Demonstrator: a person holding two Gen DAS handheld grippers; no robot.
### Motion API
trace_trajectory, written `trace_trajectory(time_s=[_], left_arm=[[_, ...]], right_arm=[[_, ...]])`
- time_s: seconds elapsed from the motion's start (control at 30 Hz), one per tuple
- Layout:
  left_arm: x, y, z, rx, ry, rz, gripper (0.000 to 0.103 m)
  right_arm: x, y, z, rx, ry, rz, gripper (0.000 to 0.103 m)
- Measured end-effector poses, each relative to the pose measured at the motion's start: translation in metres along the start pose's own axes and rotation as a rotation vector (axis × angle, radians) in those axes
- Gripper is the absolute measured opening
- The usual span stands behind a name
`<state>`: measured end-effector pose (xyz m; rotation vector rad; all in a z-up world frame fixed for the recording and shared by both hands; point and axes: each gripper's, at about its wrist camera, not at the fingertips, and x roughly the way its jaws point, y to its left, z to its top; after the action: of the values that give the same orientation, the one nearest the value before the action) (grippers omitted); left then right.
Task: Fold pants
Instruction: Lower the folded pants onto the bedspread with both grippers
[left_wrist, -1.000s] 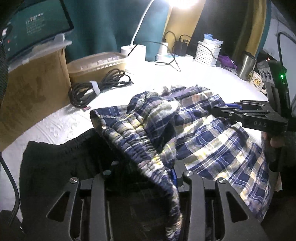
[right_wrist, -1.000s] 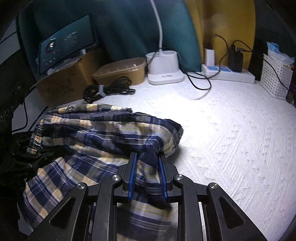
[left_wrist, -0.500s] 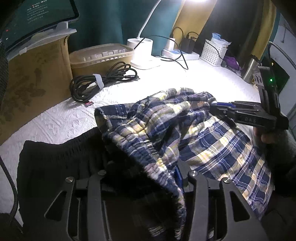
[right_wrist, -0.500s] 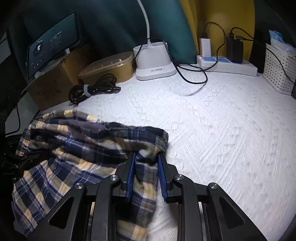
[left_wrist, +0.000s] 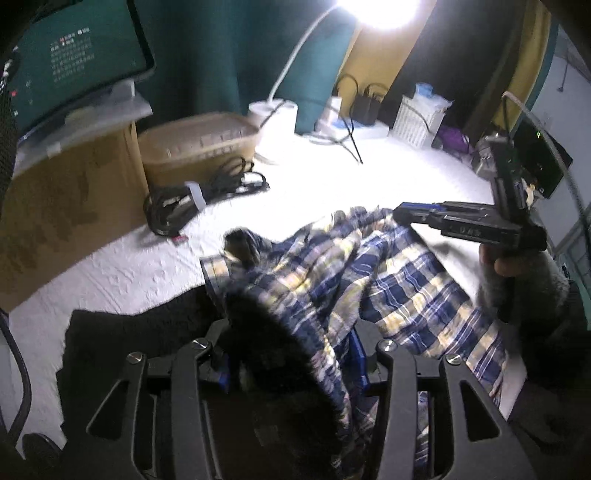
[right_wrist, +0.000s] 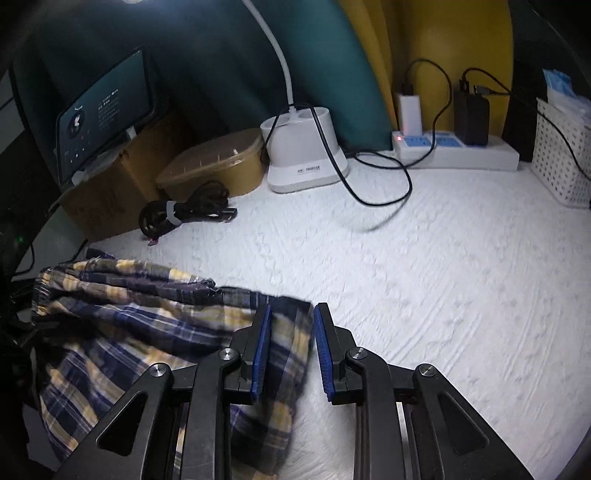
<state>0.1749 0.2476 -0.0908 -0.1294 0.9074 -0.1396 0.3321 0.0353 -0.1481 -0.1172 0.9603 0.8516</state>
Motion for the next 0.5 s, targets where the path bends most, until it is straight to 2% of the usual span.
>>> trace_trajectory(time_s=[0.13, 0.27, 0.43, 0.5], left_arm=[[0.008, 0.006, 0.003, -0.017, -0.005, -0.001, 0.048], [0.031, 0.020, -0.001, -0.065, 0.052, 0.030, 0.051], [0.025, 0.021, -0.004, -0.074, 0.021, 0.015, 0.054], [0.017, 0.017, -0.005, -0.067, -0.001, 0.031, 0.060]], right_arm=[[0.014, -0.002, 0.002, -0.011, 0.019, -0.009, 0.023], [0.024, -0.002, 0.002, -0.018, 0.023, -0.016, 0.023], [0.019, 0.003, 0.003, -0.023, 0.023, -0.048, 0.023], [0.014, 0.006, 0.002, -0.025, 0.017, -0.062, 0.023]])
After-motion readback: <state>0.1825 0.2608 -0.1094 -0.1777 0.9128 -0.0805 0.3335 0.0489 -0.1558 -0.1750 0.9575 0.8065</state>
